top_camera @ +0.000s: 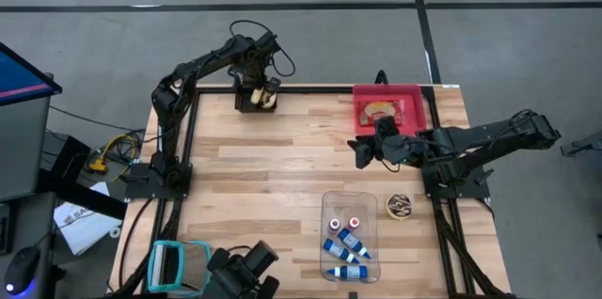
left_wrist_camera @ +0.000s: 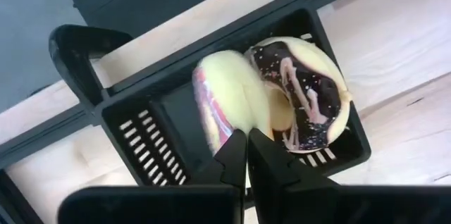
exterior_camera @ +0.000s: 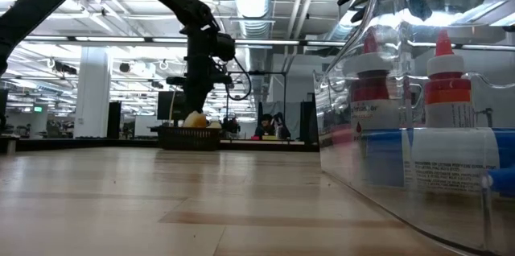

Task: Pick & Place Food Item
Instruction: Put the pink donut into the black bin, then put the black donut into the black bin

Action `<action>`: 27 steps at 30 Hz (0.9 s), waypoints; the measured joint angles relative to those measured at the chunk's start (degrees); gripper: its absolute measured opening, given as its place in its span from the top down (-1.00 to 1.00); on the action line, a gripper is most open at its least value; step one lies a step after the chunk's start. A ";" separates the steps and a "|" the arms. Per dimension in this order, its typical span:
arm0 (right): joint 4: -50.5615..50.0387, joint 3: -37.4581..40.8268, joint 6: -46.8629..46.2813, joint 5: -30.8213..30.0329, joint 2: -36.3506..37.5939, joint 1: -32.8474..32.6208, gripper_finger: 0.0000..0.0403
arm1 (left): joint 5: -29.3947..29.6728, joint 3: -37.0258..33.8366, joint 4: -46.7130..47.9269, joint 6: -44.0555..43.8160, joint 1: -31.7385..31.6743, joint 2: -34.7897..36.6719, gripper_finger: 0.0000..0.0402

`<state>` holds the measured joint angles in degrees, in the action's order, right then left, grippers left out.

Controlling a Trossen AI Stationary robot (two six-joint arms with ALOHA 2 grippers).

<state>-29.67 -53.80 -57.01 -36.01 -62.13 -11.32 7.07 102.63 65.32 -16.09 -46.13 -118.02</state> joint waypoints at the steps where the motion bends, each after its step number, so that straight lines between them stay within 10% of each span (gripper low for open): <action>1: -0.01 0.00 0.00 -0.02 0.00 -0.18 0.12 | 0.02 0.00 0.04 -0.48 0.00 0.00 1.00; 14: -1.26 0.00 -0.01 0.01 0.00 -0.71 0.12 | -1.47 -0.33 -0.40 -0.86 0.36 -0.66 0.96; 27: -1.82 0.00 -0.51 -0.48 0.00 -2.22 0.12 | -4.48 -0.32 -2.65 -0.56 0.87 -0.61 0.45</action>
<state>-31.49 -53.80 -57.52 -36.49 -62.13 -13.54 2.59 102.31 62.67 -16.65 -45.25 -118.63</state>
